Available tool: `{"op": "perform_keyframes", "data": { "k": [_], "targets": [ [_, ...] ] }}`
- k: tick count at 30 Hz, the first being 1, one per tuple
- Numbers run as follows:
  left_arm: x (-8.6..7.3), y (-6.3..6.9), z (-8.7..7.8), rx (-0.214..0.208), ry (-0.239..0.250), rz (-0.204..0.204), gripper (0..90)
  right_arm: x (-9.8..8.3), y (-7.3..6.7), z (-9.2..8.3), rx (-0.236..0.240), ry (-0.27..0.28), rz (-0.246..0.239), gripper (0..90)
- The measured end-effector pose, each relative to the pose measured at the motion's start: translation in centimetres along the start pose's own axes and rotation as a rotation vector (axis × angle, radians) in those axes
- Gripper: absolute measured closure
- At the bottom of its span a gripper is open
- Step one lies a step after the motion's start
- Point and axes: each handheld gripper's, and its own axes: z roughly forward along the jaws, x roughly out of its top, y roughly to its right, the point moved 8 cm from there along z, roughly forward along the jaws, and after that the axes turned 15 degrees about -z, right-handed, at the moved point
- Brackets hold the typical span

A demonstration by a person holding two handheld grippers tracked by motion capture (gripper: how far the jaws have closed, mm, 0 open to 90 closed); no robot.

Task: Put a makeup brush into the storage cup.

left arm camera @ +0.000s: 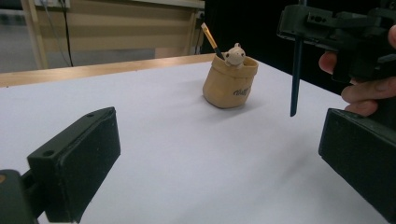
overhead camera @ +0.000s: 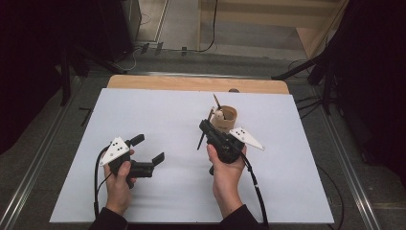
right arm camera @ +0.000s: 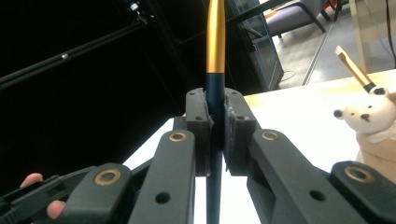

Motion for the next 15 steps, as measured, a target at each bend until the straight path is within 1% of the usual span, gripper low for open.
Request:
{"op": "perform_keyframes", "data": {
  "k": [5,7,10,15],
  "targets": [
    [0.1,-0.7,-1.1,0.017,0.018,0.003,0.0,0.0,0.4,0.0,-0.007,-0.007,-0.031,84.2],
    [0.1,-1.0,-1.6,0.032,0.021,0.018,0.0,0.0,0.5,-0.1,-0.008,-0.009,-0.046,84.2],
    [0.0,-1.6,-2.3,0.066,0.031,0.042,0.0,0.0,0.8,-0.1,-0.013,-0.015,-0.059,84.2],
    [0.0,-2.1,-3.4,0.072,0.055,0.049,0.0,0.2,1.2,-0.2,-0.023,-0.016,-0.079,84.2]
  ]
}}
